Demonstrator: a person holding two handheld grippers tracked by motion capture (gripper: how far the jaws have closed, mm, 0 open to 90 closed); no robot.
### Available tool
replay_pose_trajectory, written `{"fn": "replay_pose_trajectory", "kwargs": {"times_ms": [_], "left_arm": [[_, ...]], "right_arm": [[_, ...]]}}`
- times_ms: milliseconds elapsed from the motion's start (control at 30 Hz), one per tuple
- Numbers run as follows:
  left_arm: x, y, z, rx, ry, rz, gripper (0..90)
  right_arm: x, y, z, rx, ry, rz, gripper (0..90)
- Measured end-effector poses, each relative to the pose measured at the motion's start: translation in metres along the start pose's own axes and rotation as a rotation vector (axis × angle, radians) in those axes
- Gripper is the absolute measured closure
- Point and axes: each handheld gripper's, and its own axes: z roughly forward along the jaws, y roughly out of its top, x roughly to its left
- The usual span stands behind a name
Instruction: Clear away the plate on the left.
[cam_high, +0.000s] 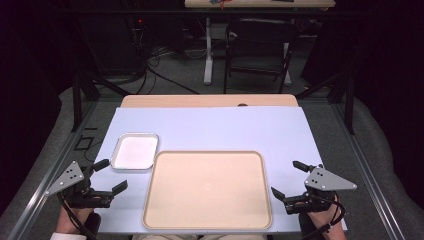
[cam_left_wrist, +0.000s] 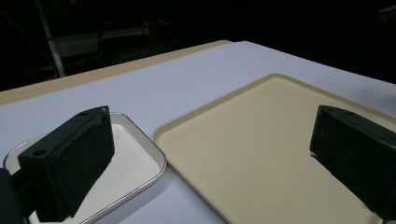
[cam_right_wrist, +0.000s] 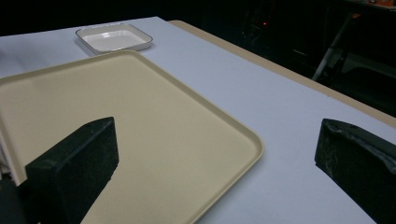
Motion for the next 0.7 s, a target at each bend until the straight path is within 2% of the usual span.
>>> {"fn": "replay_pose_trajectory", "kwargs": {"times_ms": [167, 267, 433, 700], "left_arm": [[-0.001, 0.001, 0.002, 0.024, 0.001, 0.003, 0.0], [-0.001, 0.003, 0.006, 0.061, -0.003, 0.005, 0.0], [-0.002, 0.004, 0.01, 0.102, 0.028, 0.001, 0.0], [0.004, 0.006, 0.014, 0.18, 0.061, -0.063, 0.0]], "right_arm": [[0.001, 0.0, 0.001, 0.011, 0.007, -0.008, 0.0], [0.0, 0.0, 0.003, 0.025, 0.006, -0.002, 0.0], [0.0, 0.0, 0.007, 0.06, 0.006, -0.003, 0.0], [-0.003, 0.0, 0.012, 0.083, 0.011, 0.0, 0.0]]}}
